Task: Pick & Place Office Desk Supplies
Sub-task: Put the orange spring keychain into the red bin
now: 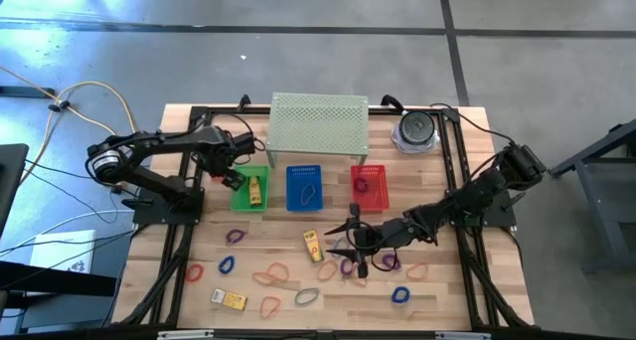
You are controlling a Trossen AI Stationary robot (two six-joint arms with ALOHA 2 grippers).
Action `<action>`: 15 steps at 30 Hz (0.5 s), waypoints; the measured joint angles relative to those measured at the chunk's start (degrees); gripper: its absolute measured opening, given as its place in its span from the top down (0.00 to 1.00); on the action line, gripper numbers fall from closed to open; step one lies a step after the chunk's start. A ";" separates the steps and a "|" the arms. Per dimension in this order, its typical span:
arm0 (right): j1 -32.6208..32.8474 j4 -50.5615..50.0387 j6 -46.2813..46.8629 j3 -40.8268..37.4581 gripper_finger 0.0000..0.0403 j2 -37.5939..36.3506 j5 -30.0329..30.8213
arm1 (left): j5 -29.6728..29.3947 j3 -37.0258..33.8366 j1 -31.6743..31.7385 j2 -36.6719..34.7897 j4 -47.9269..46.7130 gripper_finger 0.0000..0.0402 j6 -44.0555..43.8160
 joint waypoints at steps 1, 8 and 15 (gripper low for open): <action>0.00 -0.01 0.00 -0.01 0.55 0.00 0.00 | 0.51 0.00 0.18 0.00 0.72 0.40 0.00; 0.00 -0.01 0.00 0.00 0.55 0.00 0.02 | 3.97 0.02 0.18 0.00 4.51 0.40 -2.91; 0.00 -0.39 0.00 -0.01 0.55 0.00 0.00 | 1.43 0.02 0.18 0.00 4.26 0.40 -3.09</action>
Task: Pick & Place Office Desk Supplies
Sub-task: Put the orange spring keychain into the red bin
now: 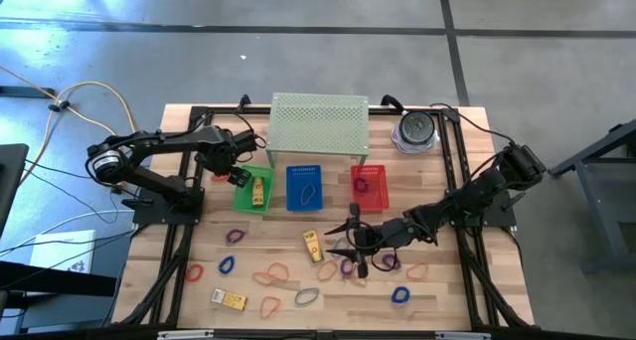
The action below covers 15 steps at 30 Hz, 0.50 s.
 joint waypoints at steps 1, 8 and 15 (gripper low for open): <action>0.00 -0.01 0.02 0.01 0.55 0.00 0.01 | 0.06 -0.03 0.00 0.00 0.02 0.40 -0.39; 0.00 -0.03 0.24 0.02 0.55 0.00 0.02 | 0.11 -1.60 0.00 0.00 0.20 0.40 -2.51; 0.00 -0.03 0.25 0.02 0.55 0.00 0.02 | 0.48 -3.07 0.01 0.00 3.12 0.40 -4.37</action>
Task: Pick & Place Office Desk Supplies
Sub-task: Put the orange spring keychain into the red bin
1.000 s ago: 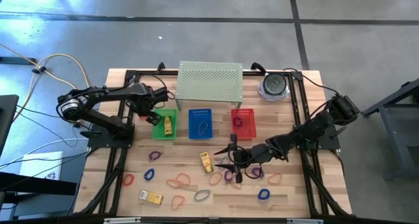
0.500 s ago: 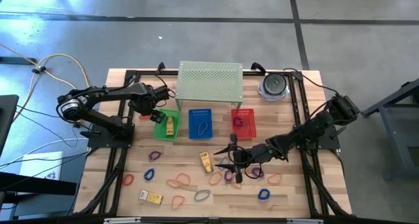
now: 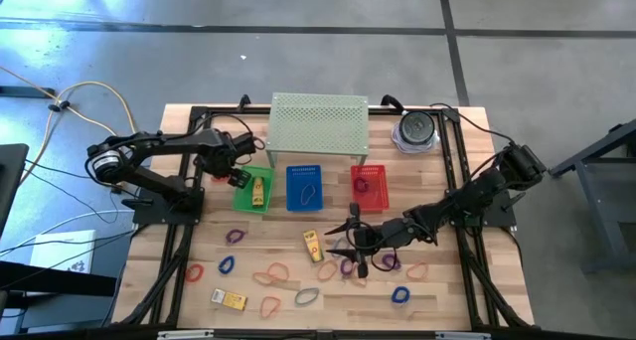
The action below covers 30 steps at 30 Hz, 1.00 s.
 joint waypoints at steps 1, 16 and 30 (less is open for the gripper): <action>0.00 0.00 -0.01 -0.02 0.55 0.00 0.00 | 0.04 -0.34 0.09 0.00 0.46 0.40 -0.07; 0.00 -0.02 -0.01 -0.02 0.55 0.00 -0.02 | 1.55 -1.78 0.30 -0.11 2.38 0.40 -1.33; 0.00 -0.02 -0.01 -0.02 0.55 0.00 -0.01 | 1.86 -1.84 0.21 -0.04 3.04 0.58 -3.60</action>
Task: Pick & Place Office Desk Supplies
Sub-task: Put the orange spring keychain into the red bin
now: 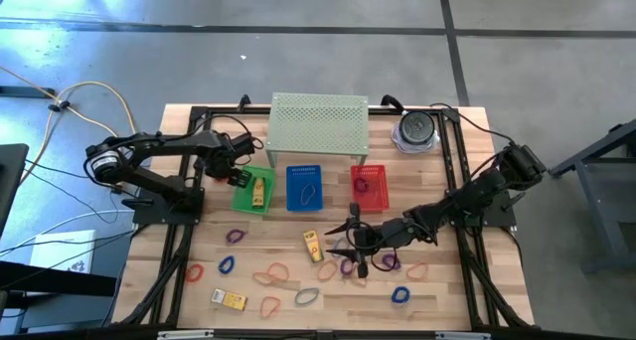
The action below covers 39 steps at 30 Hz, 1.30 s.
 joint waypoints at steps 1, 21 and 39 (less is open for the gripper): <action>0.00 0.00 0.00 0.01 0.55 0.00 0.00 | 0.02 0.00 0.00 0.02 0.10 0.60 -0.02; 0.00 0.02 0.00 0.00 0.55 0.00 -0.01 | -1.52 -0.04 -2.18 -0.38 1.02 0.98 2.82; 0.00 0.02 -0.02 0.01 0.55 0.00 0.07 | -7.47 0.40 -14.01 -18.33 -5.52 0.99 -5.78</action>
